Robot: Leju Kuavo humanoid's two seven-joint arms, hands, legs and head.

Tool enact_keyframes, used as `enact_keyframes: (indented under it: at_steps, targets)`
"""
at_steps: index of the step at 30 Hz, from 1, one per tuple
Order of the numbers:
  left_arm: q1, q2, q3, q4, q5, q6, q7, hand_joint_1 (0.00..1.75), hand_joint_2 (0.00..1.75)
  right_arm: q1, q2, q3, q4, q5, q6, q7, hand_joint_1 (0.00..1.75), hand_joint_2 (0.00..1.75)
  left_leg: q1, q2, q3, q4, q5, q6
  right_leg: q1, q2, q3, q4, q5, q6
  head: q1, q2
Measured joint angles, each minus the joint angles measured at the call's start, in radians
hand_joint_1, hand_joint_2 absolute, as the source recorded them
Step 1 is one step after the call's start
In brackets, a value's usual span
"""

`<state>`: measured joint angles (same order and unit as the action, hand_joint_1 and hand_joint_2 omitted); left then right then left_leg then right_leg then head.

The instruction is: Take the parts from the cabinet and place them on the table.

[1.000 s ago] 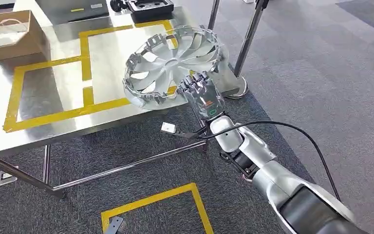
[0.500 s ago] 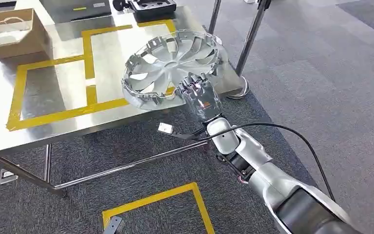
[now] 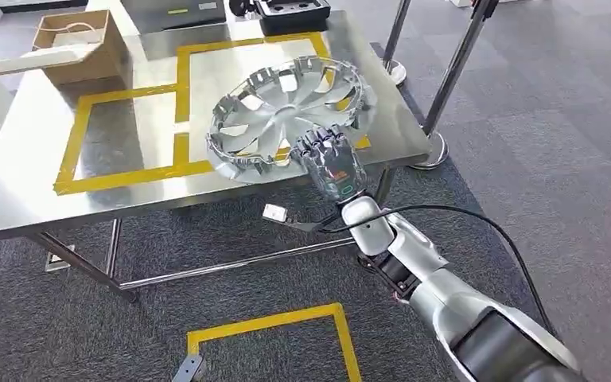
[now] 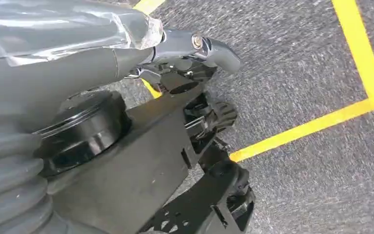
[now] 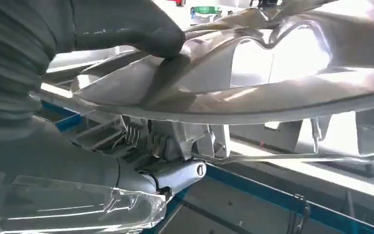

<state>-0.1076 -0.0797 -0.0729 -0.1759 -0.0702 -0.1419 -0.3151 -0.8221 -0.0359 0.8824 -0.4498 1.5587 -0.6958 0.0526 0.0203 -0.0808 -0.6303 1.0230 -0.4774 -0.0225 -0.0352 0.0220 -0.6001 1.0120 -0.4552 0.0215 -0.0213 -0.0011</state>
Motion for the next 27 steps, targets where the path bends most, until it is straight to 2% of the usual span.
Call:
enact_keyframes:
  at_steps: [1, 2, 3, 4, 5, 6, 7, 8, 9, 10, 11, 12, 13, 14, 19, 20, 23, 27]
  targets:
    - [-0.002, 0.000, 0.000, 0.000, 0.000, 0.000, 0.000, 0.00, 1.75, -0.001, 0.000, 0.000, 0.000, 0.000, 0.000, 0.000, 1.75, 1.75, -0.001, 0.049, -0.024, 0.050, -0.031, -0.005, 0.000, -0.009, 0.002, 0.000, -0.001, -0.007, -0.012, 0.000]
    - [-0.004, 0.001, 0.000, 0.000, 0.000, 0.000, 0.000, 0.00, 1.75, -0.001, 0.000, 0.000, 0.000, 0.000, 0.000, 0.000, 1.75, 1.75, 0.001, 0.068, -0.060, 0.124, -0.065, -0.007, 0.002, -0.019, 0.003, 0.000, -0.002, -0.009, -0.010, 0.000]
    - [-0.003, 0.001, 0.000, 0.000, 0.000, 0.000, 0.000, 0.00, 1.75, -0.001, -0.001, 0.000, 0.000, 0.000, 0.000, 0.000, 1.75, 1.75, 0.002, 0.076, -0.102, 0.206, -0.097, -0.009, 0.003, -0.031, 0.004, 0.000, -0.004, -0.011, -0.011, 0.000]
    - [-0.003, 0.001, 0.000, 0.000, -0.001, 0.000, 0.000, 0.00, 1.75, 0.000, 0.000, 0.000, 0.000, 0.000, 0.000, 0.000, 1.75, 1.75, 0.002, 0.076, -0.143, 0.281, -0.117, -0.011, 0.003, -0.044, 0.004, 0.000, -0.005, -0.012, -0.012, 0.000]
    - [-0.002, 0.001, 0.000, 0.000, -0.002, 0.000, 0.000, 0.00, 1.75, 0.002, 0.001, 0.001, 0.000, 0.000, 0.000, 0.000, 1.75, 1.75, 0.003, 0.077, -0.158, 0.303, -0.112, -0.012, 0.002, -0.056, 0.006, 0.000, -0.006, -0.012, -0.011, 0.000]
    - [-0.002, 0.002, 0.000, 0.000, -0.002, 0.000, 0.000, 0.00, 1.75, 0.003, 0.001, 0.001, 0.000, -0.001, 0.000, -0.002, 1.75, 1.75, 0.003, 0.078, -0.147, 0.272, -0.085, -0.012, 0.002, -0.064, 0.008, 0.000, -0.008, -0.011, -0.011, 0.000]
    - [-0.002, 0.003, 0.000, 0.000, -0.002, 0.000, 0.000, 0.00, 1.75, 0.004, 0.000, -0.002, 0.000, -0.005, 0.000, -0.013, 1.75, 1.75, 0.004, 0.082, -0.109, 0.196, -0.042, -0.011, 0.000, -0.066, 0.011, 0.000, -0.011, -0.007, -0.011, 0.000]
    - [-0.002, 0.005, 0.000, 0.000, -0.003, 0.000, 0.000, 0.00, 1.75, 0.004, 0.000, -0.005, -0.003, -0.010, 0.000, -0.019, 1.75, 1.75, 0.004, 0.088, -0.058, 0.100, 0.001, -0.011, -0.001, -0.072, 0.015, 0.001, -0.014, -0.002, -0.011, 0.000]
    - [-0.002, 0.005, 0.000, 0.000, -0.004, 0.000, 0.001, 0.00, 1.75, 0.003, 0.000, -0.008, -0.007, -0.012, 0.000, -0.023, 1.75, 1.75, 0.006, 0.101, -0.006, 0.009, 0.032, -0.011, 0.001, -0.078, 0.019, 0.001, -0.017, 0.004, -0.012, 0.000]
    - [-0.003, 0.004, 0.000, 0.000, -0.005, 0.000, 0.001, 0.00, 1.75, 0.001, 0.000, -0.011, -0.009, -0.014, 0.000, -0.024, 1.75, 1.75, -0.003, 0.103, 0.012, -0.010, 0.013, -0.009, 0.010, -0.080, 0.016, 0.002, -0.019, 0.010, -0.013, 0.000]
    - [-0.003, 0.004, 0.000, 0.000, -0.005, 0.000, 0.001, 0.00, 1.75, 0.002, 0.001, -0.013, -0.010, -0.014, 0.000, -0.024, 1.75, 1.75, -0.001, 0.099, 0.009, -0.010, 0.018, 0.002, 0.011, -0.082, 0.016, 0.002, -0.018, 0.014, -0.010, 0.000]
    - [-0.001, 0.003, 0.000, 0.000, -0.005, 0.001, 0.002, 0.00, 1.75, 0.002, 0.000, -0.016, -0.011, -0.014, 0.000, -0.025, 1.75, 1.75, 0.004, 0.100, 0.009, -0.012, 0.021, 0.003, 0.010, -0.081, 0.016, 0.005, -0.023, 0.006, -0.010, 0.000]
    - [0.000, 0.003, 0.000, 0.000, -0.005, 0.001, 0.002, 0.00, 1.75, 0.003, -0.001, -0.017, -0.013, -0.015, -0.001, -0.025, 1.75, 1.75, 0.002, 0.098, 0.009, -0.012, 0.021, 0.003, 0.010, -0.081, 0.017, 0.002, -0.017, -0.005, -0.009, 0.000]
    - [0.000, 0.003, 0.000, 0.000, -0.005, 0.001, 0.002, 0.00, 1.75, 0.004, -0.002, -0.018, -0.013, -0.015, -0.001, -0.027, 1.75, 1.75, 0.001, 0.096, 0.009, -0.012, 0.021, 0.004, 0.010, -0.081, 0.021, -0.003, -0.017, -0.006, -0.008, 0.000]
    - [0.000, 0.003, 0.000, 0.000, -0.005, 0.001, 0.002, 0.00, 1.75, 0.004, -0.002, -0.020, -0.015, -0.010, -0.001, -0.028, 1.75, 1.75, -0.002, 0.094, 0.009, -0.012, 0.018, 0.018, 0.009, -0.082, 0.028, -0.021, -0.008, 0.005, -0.007, 0.000]
    - [0.000, 0.003, 0.000, 0.000, -0.006, 0.001, 0.002, 0.00, 1.75, 0.004, -0.002, -0.021, -0.015, -0.005, -0.001, -0.028, 1.75, 1.75, -0.003, 0.094, 0.008, -0.012, 0.018, 0.019, 0.009, -0.082, 0.029, -0.022, -0.007, 0.007, -0.007, 0.000]
    - [0.000, 0.005, 0.000, 0.000, -0.011, 0.001, 0.004, 0.00, 1.75, 0.004, -0.002, -0.024, -0.015, -0.003, -0.001, -0.028, 1.75, 1.75, -0.004, 0.095, 0.008, -0.011, 0.017, 0.020, 0.007, -0.082, 0.028, -0.024, -0.005, 0.027, -0.008, 0.000]
    - [0.000, 0.006, -0.004, 0.000, 0.013, 0.001, 0.010, 0.00, 1.75, 0.000, -0.002, -0.014, 0.001, -0.022, -0.001, -0.013, 1.75, 1.75, -0.005, 0.095, 0.008, -0.011, 0.018, 0.021, 0.008, -0.082, 0.028, -0.024, -0.005, 0.030, -0.008, 0.000]
